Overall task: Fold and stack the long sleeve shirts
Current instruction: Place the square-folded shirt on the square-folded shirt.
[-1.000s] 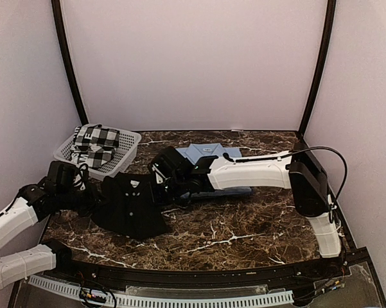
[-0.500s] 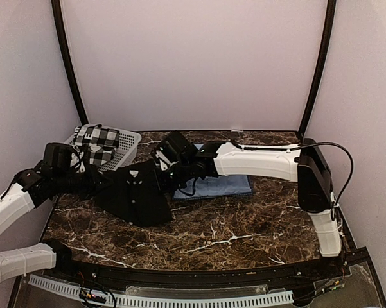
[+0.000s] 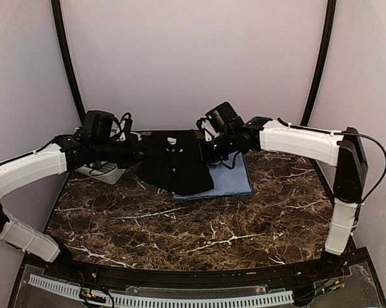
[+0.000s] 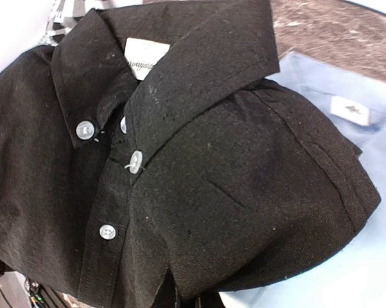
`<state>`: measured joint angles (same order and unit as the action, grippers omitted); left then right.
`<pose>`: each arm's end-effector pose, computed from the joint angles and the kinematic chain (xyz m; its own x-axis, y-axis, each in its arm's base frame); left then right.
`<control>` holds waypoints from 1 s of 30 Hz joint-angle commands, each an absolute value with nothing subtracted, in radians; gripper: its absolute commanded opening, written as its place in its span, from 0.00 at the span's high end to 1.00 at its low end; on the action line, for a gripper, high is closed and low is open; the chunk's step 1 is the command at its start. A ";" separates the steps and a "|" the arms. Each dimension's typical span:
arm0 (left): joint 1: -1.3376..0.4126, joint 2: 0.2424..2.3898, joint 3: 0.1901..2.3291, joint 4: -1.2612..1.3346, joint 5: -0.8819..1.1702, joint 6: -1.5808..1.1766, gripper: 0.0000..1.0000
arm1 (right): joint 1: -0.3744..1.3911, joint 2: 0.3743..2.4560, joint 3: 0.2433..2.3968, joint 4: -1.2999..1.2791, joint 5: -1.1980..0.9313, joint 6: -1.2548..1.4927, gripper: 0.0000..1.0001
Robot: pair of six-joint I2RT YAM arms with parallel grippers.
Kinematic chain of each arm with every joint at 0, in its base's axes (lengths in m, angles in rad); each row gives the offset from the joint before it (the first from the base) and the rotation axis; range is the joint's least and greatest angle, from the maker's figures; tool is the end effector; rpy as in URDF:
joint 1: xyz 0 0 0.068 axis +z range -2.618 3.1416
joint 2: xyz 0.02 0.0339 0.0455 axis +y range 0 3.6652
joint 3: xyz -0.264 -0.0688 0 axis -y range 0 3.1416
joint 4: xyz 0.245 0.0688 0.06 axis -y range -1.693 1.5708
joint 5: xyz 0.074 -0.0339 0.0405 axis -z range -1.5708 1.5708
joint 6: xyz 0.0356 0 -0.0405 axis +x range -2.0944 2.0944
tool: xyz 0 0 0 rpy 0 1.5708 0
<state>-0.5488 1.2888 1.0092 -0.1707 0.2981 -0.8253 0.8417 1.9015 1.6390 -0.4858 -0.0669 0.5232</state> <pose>0.2469 -0.1632 0.3101 -0.7840 -0.3438 -0.5168 0.2185 0.6265 -0.7482 0.2901 0.3284 0.2830 -0.7807 -0.1257 -0.6121 -0.4464 0.7977 0.4056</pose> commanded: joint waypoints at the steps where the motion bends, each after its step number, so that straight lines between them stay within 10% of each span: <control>1: -0.581 1.415 1.135 -0.060 0.309 -0.821 1.00 | 0.759 1.825 1.589 -0.462 -0.036 0.456 1.00; 30: -0.654 1.823 1.367 -0.098 0.285 -0.837 1.00 | 0.479 1.773 1.370 -0.372 -0.104 0.396 1.00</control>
<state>-0.6510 1.8229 1.3418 -0.0769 0.2962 -0.8349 0.4988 1.7885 1.3865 -0.4301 -0.1139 0.4088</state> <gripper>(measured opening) 0.020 0.031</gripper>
